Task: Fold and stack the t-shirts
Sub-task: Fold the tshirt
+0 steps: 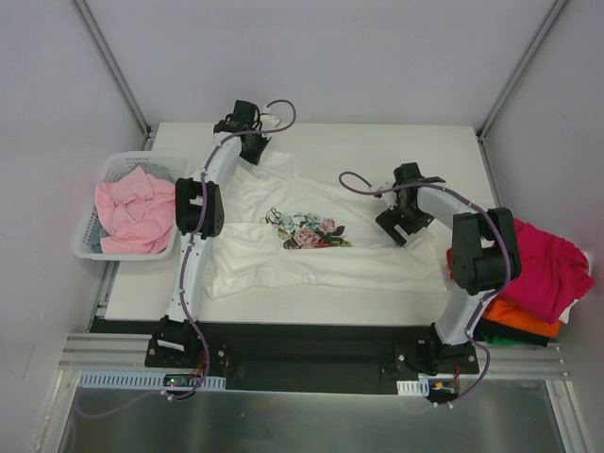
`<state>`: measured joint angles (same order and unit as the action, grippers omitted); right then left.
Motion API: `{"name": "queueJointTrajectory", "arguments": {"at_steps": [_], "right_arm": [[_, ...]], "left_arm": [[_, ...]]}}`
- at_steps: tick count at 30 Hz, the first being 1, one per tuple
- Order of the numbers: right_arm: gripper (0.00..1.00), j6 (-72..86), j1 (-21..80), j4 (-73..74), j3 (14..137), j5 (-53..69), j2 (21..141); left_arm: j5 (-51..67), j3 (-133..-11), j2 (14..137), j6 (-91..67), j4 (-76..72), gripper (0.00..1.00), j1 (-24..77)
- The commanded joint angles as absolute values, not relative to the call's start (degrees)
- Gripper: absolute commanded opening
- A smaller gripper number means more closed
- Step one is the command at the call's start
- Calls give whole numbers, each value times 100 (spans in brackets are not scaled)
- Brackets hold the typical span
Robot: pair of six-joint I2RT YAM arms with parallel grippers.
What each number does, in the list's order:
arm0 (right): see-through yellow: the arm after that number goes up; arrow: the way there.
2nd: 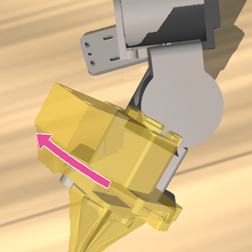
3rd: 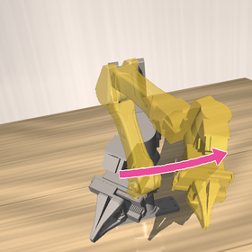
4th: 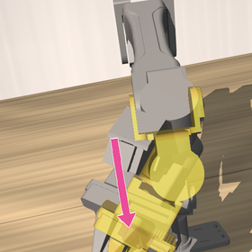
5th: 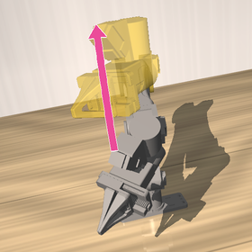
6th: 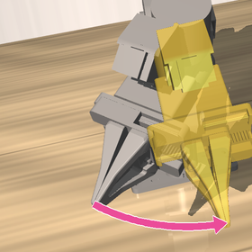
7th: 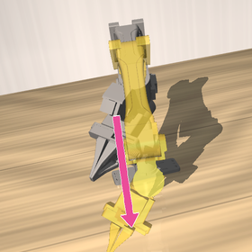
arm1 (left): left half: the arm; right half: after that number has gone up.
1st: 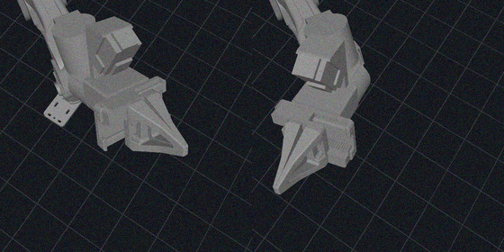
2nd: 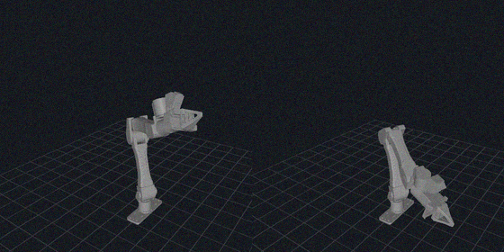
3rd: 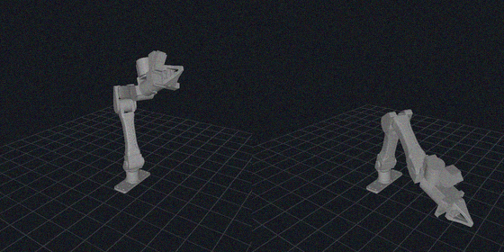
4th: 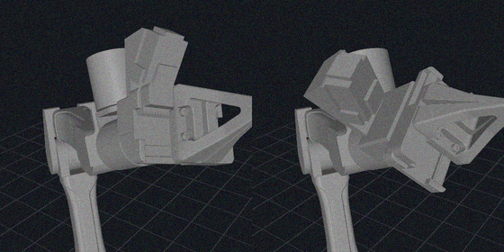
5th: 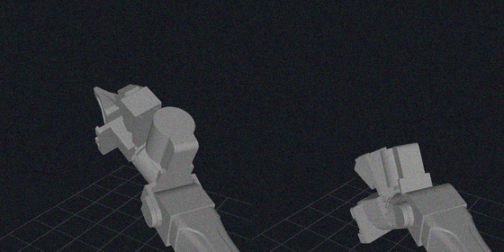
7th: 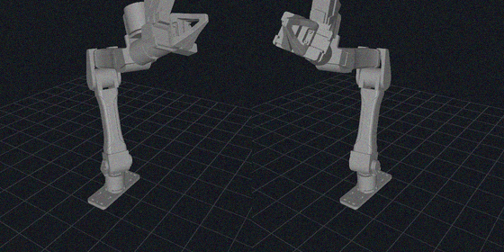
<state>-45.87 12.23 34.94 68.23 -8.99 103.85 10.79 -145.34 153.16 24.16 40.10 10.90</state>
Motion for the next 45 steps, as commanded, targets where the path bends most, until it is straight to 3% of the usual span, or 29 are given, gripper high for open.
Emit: {"name": "queueJointTrajectory", "arguments": {"at_steps": [1,9,15,23,30,45], "right_arm": [[100,-4535,1274,3639,6794,-861,10142],[100,-4517,1274,3121,6820,-1432,10151],[100,-4273,1099,2848,7707,-1617,10353],[97,-3375,589,2979,9087,-519,11204],[97,-3155,422,4077,10545,173,12338],[97,-3296,185,4553,10732,-176,12604]], "left_arm": [[844,-14405,15038,2496,3736,0,1072],[730,-14142,14626,2750,3604,0,1230],[641,-13782,14432,2751,3542,0,1318],[650,-13360,14274,2734,3489,0,1336],[668,-13123,14159,2716,3463,0,1327],[685,-12700,14010,2865,3384,0,1345]]}}
